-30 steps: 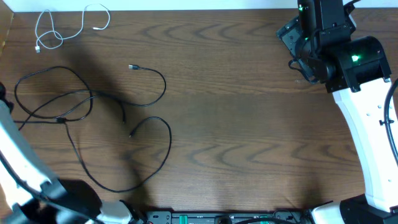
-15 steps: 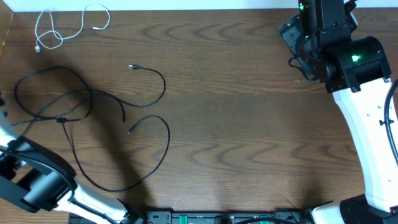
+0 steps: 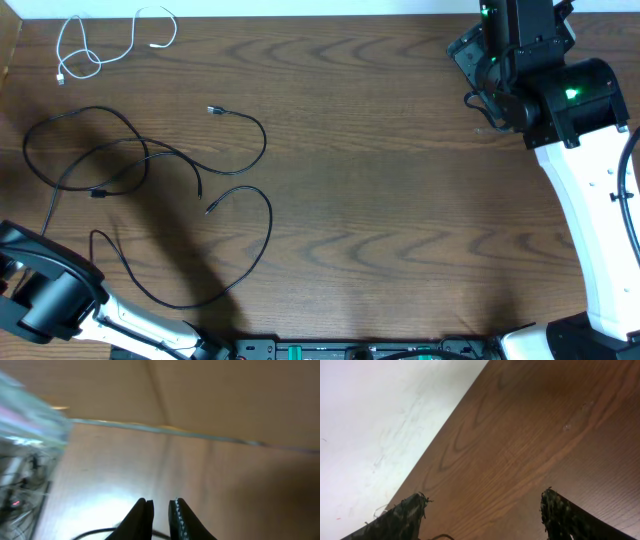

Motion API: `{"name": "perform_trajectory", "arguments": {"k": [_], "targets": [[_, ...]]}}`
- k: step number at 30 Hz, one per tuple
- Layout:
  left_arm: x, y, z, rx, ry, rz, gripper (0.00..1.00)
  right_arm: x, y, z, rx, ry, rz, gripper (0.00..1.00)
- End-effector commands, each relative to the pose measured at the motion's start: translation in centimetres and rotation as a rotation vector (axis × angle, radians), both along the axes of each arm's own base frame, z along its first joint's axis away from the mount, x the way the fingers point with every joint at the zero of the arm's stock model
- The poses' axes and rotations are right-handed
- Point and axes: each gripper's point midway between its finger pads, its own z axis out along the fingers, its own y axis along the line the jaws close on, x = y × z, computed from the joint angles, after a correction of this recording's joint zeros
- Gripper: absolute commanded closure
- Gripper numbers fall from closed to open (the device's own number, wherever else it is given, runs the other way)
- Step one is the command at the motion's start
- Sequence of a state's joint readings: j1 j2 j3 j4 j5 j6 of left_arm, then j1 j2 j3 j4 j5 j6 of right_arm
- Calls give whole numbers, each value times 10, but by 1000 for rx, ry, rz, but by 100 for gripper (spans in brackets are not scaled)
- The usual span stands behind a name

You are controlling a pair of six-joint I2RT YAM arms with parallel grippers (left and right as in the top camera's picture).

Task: Untangle cables
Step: 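Withdraw the left gripper toward the lower left of the table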

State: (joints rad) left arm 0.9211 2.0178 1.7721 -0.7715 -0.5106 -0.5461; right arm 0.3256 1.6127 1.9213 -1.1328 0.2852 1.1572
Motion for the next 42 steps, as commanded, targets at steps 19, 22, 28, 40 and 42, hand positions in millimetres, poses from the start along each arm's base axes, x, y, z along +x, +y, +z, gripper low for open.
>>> {"name": "perform_trajectory", "arguments": {"k": [19, 22, 28, 40, 42], "targets": [[-30, -64, -46, -394, 94, -155, 29, -3, -6, -9, -38, 40, -6, 28], [-46, -70, -66, -468, 157, -196, 13, -3, -6, -9, -38, 40, -6, 27], [-76, -79, -96, -563, 206, -187, 3, -5, -7, -11, -42, 51, -6, 27], [-108, -73, -124, -581, 172, -107, 2, -5, -7, -11, -42, 51, -6, 28], [-102, -78, -134, -620, 116, -117, 2, -5, -6, -11, -42, 51, -6, 28]]}}
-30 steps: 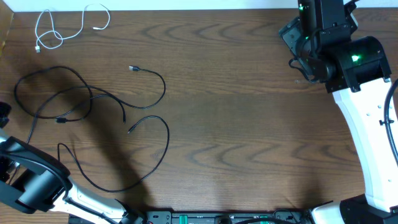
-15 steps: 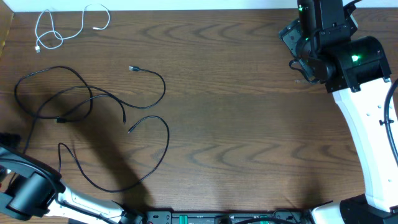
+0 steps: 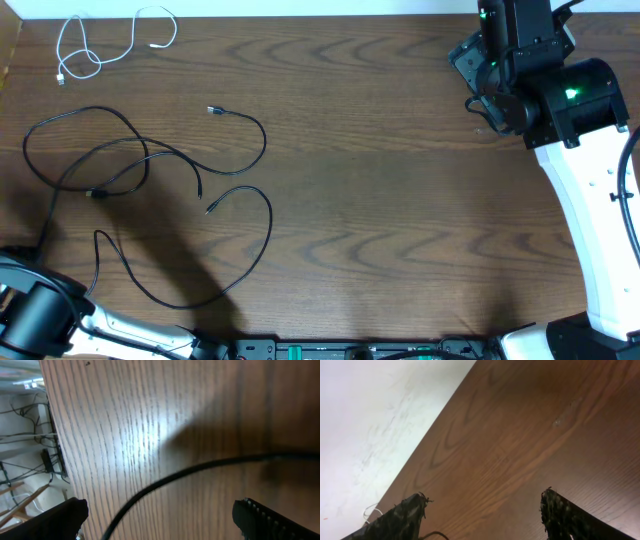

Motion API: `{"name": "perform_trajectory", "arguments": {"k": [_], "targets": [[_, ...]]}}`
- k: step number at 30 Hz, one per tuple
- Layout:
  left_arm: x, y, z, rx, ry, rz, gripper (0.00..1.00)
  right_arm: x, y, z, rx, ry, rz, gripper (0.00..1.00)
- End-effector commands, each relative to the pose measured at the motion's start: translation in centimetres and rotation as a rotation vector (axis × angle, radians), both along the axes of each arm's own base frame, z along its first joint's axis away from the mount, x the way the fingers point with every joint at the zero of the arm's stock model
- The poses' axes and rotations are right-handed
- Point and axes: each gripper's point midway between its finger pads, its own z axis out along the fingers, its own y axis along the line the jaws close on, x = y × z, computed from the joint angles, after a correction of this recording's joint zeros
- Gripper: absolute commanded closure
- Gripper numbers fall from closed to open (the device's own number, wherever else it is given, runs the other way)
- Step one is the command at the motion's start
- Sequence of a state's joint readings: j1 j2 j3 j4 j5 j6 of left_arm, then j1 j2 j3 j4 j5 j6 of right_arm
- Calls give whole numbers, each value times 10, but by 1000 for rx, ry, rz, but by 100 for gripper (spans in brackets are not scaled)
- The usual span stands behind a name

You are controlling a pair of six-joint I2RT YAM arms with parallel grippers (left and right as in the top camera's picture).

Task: Untangle cables
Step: 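Withdraw the left gripper toward the lower left of the table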

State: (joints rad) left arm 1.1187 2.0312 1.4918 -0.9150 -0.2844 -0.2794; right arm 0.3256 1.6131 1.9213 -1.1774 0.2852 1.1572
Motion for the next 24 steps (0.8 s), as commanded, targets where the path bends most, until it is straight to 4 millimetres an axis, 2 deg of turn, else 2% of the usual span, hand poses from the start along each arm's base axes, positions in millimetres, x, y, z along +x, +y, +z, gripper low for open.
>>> {"name": "perform_trajectory", "arguments": {"k": [1, 3, 5, 6, 7, 14, 19, 24], "targets": [[6, -11, -25, -98, -67, 0, 2, 3, -4, -4, -27, 8, -6, 28], [12, -15, -34, -133, -103, 4, 7, 3, -4, -4, -27, 7, -6, 28], [11, -14, -38, -132, -94, 3, 18, 3, -4, -4, -27, 7, -6, 28], [13, -9, -38, -112, -100, 2, 28, 3, -4, -4, -27, 7, -6, 28], [15, -6, -37, -98, -107, 1, 31, 3, -4, -4, -27, 7, -6, 28], [27, 22, -18, -7, -144, -6, 91, 3, -4, -3, -26, 5, -6, 29], [37, 45, 5, 69, -179, -13, 92, 4, -3, -2, -24, 0, -6, 29], [50, 70, 37, 155, -209, -71, 92, 5, -3, -2, -23, -3, -6, 31]]}}
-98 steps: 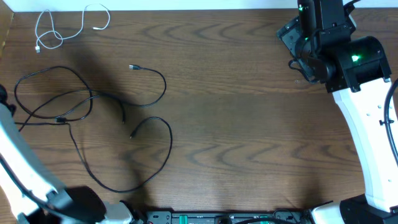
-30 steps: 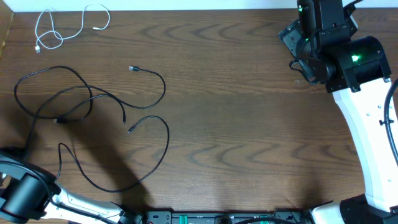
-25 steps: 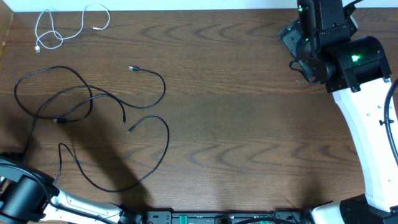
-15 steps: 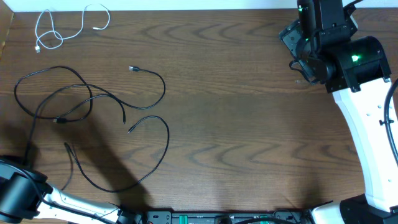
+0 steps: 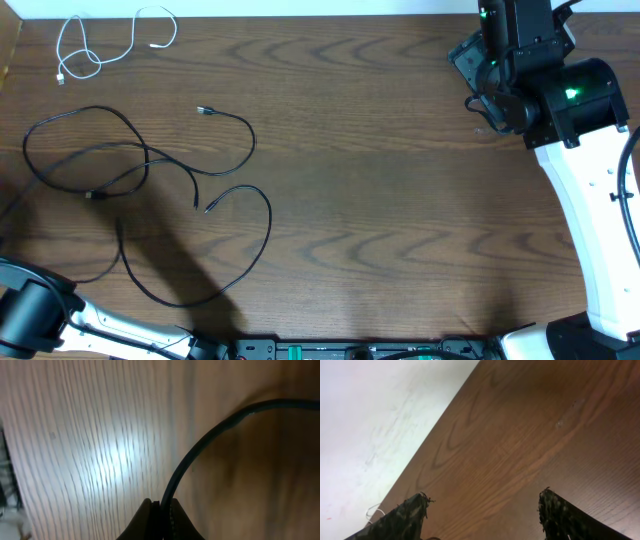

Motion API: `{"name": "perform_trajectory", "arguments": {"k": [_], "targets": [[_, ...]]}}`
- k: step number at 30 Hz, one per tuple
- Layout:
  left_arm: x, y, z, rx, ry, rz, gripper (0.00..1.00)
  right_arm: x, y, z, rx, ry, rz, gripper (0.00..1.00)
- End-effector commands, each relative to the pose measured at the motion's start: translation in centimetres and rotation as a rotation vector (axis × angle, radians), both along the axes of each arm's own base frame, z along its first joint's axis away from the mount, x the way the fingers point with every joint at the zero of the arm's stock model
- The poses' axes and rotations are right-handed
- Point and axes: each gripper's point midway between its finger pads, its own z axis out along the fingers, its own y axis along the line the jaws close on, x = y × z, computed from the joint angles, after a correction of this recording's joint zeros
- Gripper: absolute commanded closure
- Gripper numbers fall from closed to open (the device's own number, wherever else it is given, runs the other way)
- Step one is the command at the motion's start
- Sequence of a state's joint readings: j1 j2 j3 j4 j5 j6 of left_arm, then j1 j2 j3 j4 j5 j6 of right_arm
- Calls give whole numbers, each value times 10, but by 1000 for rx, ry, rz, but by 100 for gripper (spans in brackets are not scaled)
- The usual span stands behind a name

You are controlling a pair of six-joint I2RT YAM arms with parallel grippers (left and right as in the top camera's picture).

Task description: Untangle cables

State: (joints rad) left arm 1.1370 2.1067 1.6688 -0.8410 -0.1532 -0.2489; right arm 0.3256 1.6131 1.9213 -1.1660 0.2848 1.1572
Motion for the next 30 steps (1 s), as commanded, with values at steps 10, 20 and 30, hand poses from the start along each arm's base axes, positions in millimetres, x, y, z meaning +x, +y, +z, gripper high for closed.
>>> {"name": "perform_trajectory", "arguments": {"k": [10, 20, 30], "targets": [[-11, 48, 52, 222, 112, 18, 53, 2, -2, -5, -20, 14, 2, 34], [22, 43, 89, 299, 5, -38, 29, 2, -2, -5, -21, 15, 1, 33], [212, -76, 151, 169, -576, -517, 29, 1, -3, -13, -27, 32, 1, 29]]}}
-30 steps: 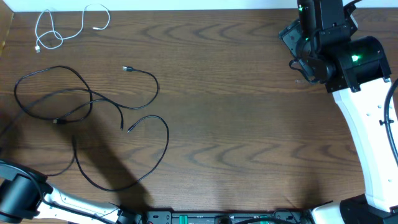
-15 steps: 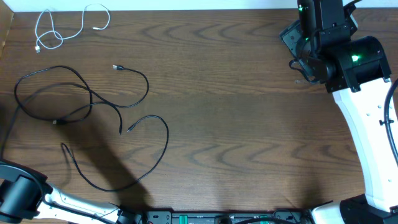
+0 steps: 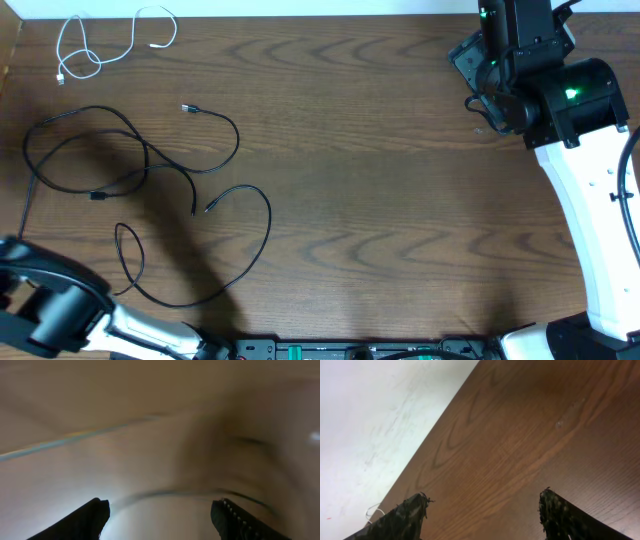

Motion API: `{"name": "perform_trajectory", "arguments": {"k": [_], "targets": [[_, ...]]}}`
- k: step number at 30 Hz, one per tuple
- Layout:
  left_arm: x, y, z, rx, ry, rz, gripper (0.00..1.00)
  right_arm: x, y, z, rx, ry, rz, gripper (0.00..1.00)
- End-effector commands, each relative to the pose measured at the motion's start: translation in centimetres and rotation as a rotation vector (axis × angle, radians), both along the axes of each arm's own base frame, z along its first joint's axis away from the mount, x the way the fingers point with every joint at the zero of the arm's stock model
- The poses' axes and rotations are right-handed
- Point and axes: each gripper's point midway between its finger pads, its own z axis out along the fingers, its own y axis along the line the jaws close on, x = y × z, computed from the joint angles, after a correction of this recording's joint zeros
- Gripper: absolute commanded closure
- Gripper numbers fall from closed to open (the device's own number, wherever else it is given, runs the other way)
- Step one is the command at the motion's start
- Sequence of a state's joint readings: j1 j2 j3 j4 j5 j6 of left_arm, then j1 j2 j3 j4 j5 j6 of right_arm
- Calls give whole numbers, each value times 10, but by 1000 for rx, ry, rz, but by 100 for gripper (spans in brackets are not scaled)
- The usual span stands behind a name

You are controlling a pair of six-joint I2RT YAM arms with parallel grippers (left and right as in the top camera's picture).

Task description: Untangle cables

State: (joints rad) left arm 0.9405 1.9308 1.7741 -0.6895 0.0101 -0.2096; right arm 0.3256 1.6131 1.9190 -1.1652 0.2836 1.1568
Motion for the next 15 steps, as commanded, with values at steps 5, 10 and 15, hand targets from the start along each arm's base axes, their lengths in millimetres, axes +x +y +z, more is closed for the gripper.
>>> {"name": "perform_trajectory", "arguments": {"k": [5, 10, 15], "targets": [[118, -156, -12, -216, -68, -473, 29, 2, -3, -23, -34, 50, 0, 29], [151, -250, -59, -273, 81, -751, 19, 1, -3, -31, -41, 66, 3, 23], [167, -306, -90, -278, 172, -949, 19, 2, -3, -30, -61, 67, 27, 22]]}}
